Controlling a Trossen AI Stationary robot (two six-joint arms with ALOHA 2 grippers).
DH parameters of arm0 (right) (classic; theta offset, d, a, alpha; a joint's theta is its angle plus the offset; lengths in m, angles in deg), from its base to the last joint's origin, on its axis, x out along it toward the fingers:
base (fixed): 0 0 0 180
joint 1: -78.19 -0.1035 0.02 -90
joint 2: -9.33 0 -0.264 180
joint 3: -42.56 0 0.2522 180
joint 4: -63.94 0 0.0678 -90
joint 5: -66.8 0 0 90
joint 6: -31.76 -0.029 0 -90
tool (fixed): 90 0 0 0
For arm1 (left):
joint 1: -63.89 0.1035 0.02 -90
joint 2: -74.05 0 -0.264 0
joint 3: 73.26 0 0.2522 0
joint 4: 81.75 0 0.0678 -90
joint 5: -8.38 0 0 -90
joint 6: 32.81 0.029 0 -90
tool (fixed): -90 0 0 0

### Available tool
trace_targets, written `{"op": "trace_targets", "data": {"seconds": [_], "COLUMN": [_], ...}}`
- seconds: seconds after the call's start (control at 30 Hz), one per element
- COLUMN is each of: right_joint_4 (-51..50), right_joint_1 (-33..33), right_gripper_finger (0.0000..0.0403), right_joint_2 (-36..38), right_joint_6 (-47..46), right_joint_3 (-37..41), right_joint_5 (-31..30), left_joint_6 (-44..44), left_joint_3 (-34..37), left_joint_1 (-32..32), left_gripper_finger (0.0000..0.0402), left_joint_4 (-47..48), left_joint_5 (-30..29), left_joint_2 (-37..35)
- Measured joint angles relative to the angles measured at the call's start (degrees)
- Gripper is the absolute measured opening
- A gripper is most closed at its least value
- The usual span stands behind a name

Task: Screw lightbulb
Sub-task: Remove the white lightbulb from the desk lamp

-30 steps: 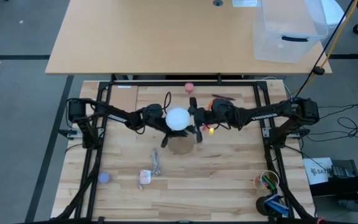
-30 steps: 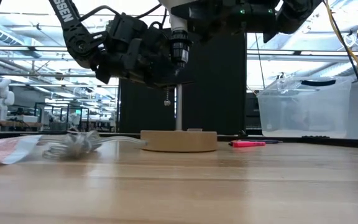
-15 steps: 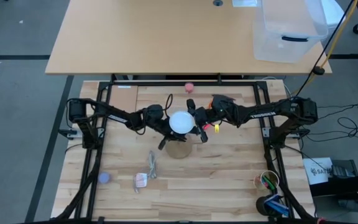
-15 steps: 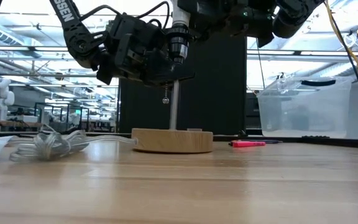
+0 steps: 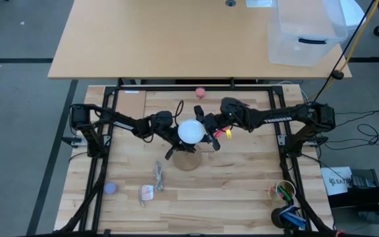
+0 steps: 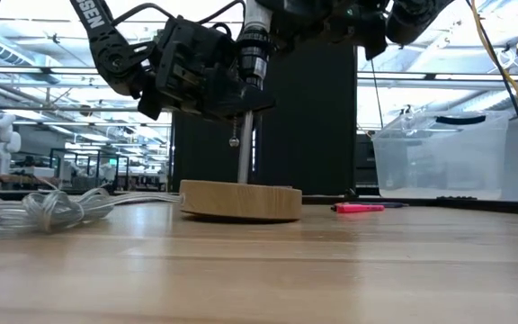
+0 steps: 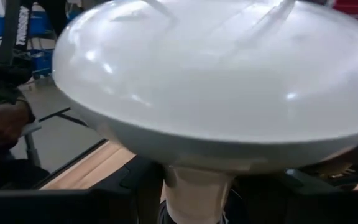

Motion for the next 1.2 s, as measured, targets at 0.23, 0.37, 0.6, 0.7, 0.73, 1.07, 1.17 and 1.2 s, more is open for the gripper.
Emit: {"op": "trace_targets", "data": {"seconds": [0.23,0.37,0.6,0.7,0.73,1.07,1.17,1.2], "right_joint_4": [-6.5,-9.5,-10.6,-10.7,-10.7,-11.0,-10.5,-10.3], "right_joint_1": [0.0,0.0,0.0,-0.1,-0.1,-2.0,-2.3,-2.3], "right_gripper_finger": [0.0171,0.0171,0.0171,0.0171,0.0171,0.0193,0.0217,0.0226], "right_joint_2": [0.0,-0.3,-0.9,-0.9,-0.9,-0.9,-0.8,-0.8], "right_joint_6": [4.3,6.4,8.3,8.6,8.6,8.3,8.4,8.4], "right_joint_3": [-3.1,-4.3,-5.2,-5.2,-5.2,-5.2,-5.3,-5.3], "right_joint_5": [4.3,6.2,9.0,9.7,9.8,5.4,3.6,3.5], "left_joint_6": [1.0,1.3,0.6,0.8,0.9,-0.3,-0.7,-0.7], "left_joint_3": [-0.1,-0.2,-0.3,-1.4,-1.7,-4.2,-4.2,-4.2], "left_joint_1": [-0.3,-0.2,-0.1,-0.1,-0.1,-0.2,-0.2,-0.2], "left_gripper_finger": [0.0028,0.0028,0.0028,0.0028,0.0028,0.0028,0.0028,0.0028], "left_joint_4": [0.0,-2.1,-8.8,-8.6,-8.6,-9.0,-9.0,-9.0], "left_joint_5": [2.8,4.3,7.3,7.9,8.0,8.2,8.3,8.2], "left_joint_2": [0.6,2.5,5.7,6.5,6.8,9.3,9.3,9.3]}}
